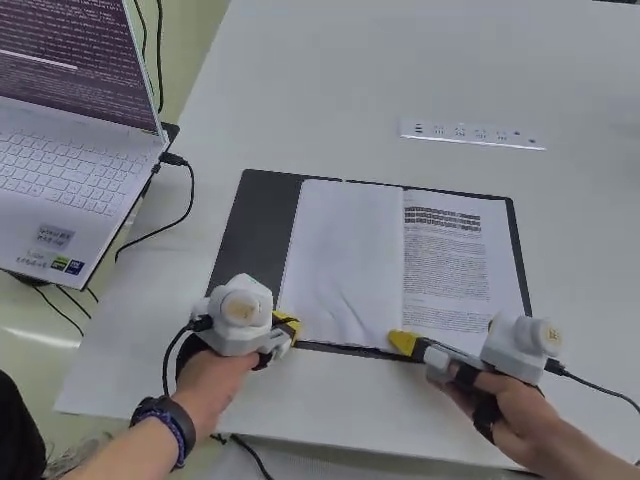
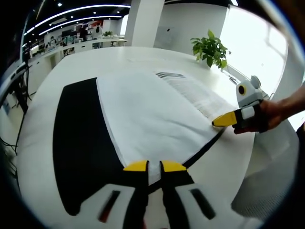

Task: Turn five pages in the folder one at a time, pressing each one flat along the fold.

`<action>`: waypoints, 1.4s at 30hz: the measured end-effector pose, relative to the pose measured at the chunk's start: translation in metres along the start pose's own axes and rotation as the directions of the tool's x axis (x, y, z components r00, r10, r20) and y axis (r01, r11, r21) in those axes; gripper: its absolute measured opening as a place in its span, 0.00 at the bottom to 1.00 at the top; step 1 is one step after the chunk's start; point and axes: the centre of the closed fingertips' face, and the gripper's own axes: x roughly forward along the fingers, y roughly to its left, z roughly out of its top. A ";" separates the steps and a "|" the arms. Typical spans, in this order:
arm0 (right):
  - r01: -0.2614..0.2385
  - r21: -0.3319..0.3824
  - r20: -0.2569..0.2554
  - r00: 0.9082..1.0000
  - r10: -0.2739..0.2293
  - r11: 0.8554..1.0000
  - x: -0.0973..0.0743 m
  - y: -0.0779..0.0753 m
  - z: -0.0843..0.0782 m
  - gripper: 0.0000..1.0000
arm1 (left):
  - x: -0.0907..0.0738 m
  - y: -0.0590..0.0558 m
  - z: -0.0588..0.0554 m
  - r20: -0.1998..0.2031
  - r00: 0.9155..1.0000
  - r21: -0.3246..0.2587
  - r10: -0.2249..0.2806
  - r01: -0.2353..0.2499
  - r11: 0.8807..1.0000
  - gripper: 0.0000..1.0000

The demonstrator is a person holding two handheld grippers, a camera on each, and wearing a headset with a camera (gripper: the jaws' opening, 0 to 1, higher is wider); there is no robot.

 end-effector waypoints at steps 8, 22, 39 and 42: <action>0.050 -0.130 0.007 0.999 -0.049 0.990 -0.033 0.000 0.017 0.17 | -0.016 -0.010 0.010 0.023 1.000 0.010 0.012 -0.012 1.000 0.25; 0.141 -0.238 0.057 0.990 -0.131 0.961 -0.095 -0.003 0.036 0.38 | -0.057 -0.003 0.041 0.109 0.991 0.008 0.071 -0.072 0.997 0.41; 0.260 -0.382 0.181 0.962 -0.204 0.887 -0.150 0.032 0.056 0.59 | -0.120 0.001 0.071 0.234 0.966 0.007 0.108 -0.113 0.994 0.58; 0.277 -0.391 0.192 0.957 -0.217 0.877 -0.157 0.034 0.056 0.61 | -0.130 0.004 0.069 0.248 0.960 -0.008 0.133 -0.135 0.991 0.61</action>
